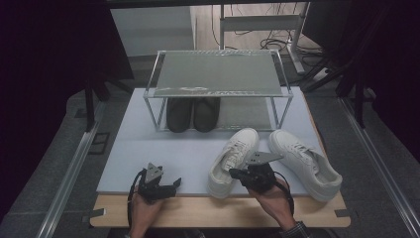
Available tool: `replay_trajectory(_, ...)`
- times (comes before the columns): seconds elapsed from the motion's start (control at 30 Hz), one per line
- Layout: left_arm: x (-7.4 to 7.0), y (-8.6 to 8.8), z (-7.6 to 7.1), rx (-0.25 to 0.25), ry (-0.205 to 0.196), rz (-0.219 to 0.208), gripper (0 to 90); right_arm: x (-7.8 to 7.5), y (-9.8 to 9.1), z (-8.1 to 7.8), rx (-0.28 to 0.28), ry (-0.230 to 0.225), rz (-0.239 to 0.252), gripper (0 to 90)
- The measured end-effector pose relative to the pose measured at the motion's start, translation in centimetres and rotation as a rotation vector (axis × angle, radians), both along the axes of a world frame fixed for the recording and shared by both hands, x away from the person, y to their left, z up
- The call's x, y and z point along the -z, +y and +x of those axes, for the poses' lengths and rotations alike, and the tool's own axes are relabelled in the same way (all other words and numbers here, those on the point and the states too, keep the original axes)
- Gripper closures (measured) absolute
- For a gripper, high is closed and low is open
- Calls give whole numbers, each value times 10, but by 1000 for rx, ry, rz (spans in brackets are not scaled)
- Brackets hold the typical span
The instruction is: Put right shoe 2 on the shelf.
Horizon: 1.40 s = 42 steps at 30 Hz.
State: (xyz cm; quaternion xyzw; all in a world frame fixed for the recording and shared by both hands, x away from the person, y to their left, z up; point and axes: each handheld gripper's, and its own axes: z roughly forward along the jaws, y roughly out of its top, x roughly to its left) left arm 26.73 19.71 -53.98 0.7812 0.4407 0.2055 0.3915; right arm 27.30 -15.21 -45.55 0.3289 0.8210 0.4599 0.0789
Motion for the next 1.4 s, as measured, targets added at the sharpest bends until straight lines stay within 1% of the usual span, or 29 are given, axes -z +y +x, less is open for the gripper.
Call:
replay_trajectory(0.1, 0, 0, 0, 0, 0, 0, 128, 2, 3, 1, -6, -12, -6, 896)
replay_trajectory(0.27, 0, 0, 0, 0, 0, 0, 128, 5, 10, 1, -17, -38, -41, 900)
replay_trajectory(0.33, 0, 0, 0, 0, 0, 0, 128, 6, 11, 1, -9, -37, -44, 900)
replay_trajectory(0.4, 0, 0, 0, 0, 0, 0, 128, 6, 10, 1, -1, -29, -37, 900)
replay_trajectory(0.53, 0, 0, 0, 0, 0, 0, 128, 7, 7, 0, 2, -24, -33, 900)
replay_trajectory(0.83, 0, 0, 0, -1, 1, 0, 128, 6, 0, -2, 10, -24, -48, 900)
replay_trajectory(1.13, 0, 0, 0, -2, 1, -1, 128, 7, -15, -3, 26, -10, -38, 900)
replay_trajectory(1.4, 0, 0, 0, -2, 1, -1, 128, 6, -24, -4, 36, 2, -41, 900)
